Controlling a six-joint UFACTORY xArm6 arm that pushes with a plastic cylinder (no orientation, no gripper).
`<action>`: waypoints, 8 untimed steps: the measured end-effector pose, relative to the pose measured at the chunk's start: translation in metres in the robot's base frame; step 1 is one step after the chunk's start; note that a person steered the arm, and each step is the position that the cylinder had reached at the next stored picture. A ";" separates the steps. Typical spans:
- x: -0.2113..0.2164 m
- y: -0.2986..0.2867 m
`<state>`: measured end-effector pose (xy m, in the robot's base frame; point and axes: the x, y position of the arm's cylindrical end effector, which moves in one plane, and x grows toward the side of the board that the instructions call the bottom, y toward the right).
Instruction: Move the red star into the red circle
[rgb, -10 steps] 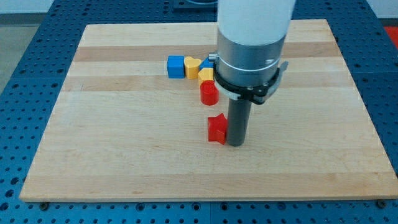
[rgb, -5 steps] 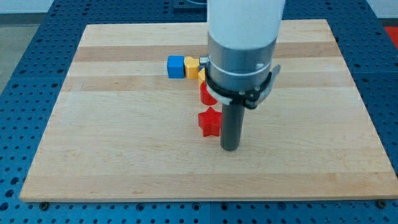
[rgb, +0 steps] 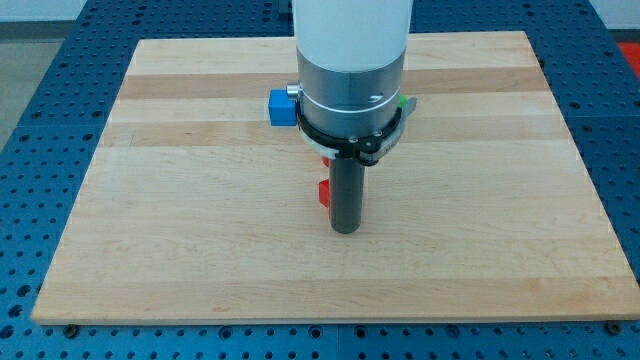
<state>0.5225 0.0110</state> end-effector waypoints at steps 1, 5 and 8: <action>-0.003 0.000; -0.019 -0.010; -0.020 -0.010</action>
<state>0.5023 0.0012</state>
